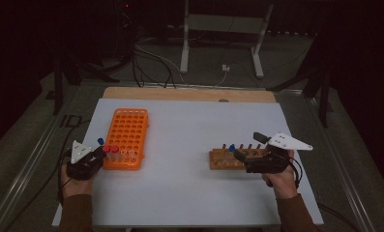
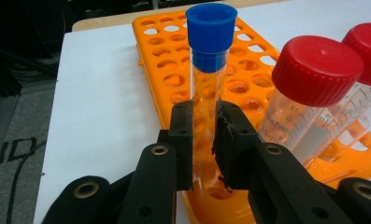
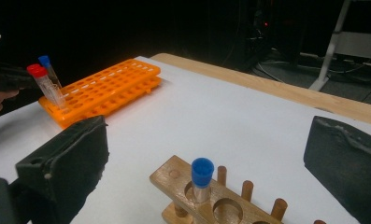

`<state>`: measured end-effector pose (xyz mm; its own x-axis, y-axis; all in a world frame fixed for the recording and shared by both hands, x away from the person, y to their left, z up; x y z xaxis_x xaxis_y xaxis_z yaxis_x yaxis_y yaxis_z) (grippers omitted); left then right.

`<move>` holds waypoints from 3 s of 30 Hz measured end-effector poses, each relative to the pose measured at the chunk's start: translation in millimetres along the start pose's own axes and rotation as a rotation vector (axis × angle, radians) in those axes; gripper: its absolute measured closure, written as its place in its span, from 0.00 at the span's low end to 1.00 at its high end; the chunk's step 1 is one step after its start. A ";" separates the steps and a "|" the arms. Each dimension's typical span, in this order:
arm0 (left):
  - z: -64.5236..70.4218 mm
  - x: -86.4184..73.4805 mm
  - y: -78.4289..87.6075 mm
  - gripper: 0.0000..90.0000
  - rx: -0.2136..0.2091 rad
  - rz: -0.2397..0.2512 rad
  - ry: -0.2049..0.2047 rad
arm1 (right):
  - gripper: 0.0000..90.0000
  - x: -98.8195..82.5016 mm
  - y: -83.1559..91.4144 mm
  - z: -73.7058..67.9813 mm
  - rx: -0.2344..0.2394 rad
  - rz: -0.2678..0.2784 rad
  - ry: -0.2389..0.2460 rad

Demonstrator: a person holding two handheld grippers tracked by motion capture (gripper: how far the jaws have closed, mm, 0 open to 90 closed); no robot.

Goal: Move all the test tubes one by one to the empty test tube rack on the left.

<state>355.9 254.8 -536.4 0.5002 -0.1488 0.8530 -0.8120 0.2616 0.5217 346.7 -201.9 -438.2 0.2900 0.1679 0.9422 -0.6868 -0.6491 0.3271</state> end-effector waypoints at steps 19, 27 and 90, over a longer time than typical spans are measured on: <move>-5.7 -4.7 4.6 0.70 0.019 0.002 0.056 | 0.00 0.2 0.8 1.4 0.001 0.003 -0.002; -11.1 0.5 27.6 0.45 0.039 0.065 0.126 | 0.00 -2.1 -0.1 5.7 -0.008 0.000 -0.008; 132.2 52.4 21.0 0.01 -0.245 0.155 0.015 | 0.85 -57.4 -51.7 -6.6 -0.004 -0.180 0.093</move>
<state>325.2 126.4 -479.4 0.3816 -0.0759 0.9212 -0.7829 0.5032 0.3658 361.2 -173.0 -508.7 0.3460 0.3489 0.8709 -0.6319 -0.5995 0.4912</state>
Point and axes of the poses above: each handheld gripper's, and its own axes: y roughly backward along the jaws, x roughly out of its top, z roughly to its right, the point moved 9 cm from there along -y, roughly forward along the jaws, and after that the axes turned 2 degrees about y, right-handed, at the moved point
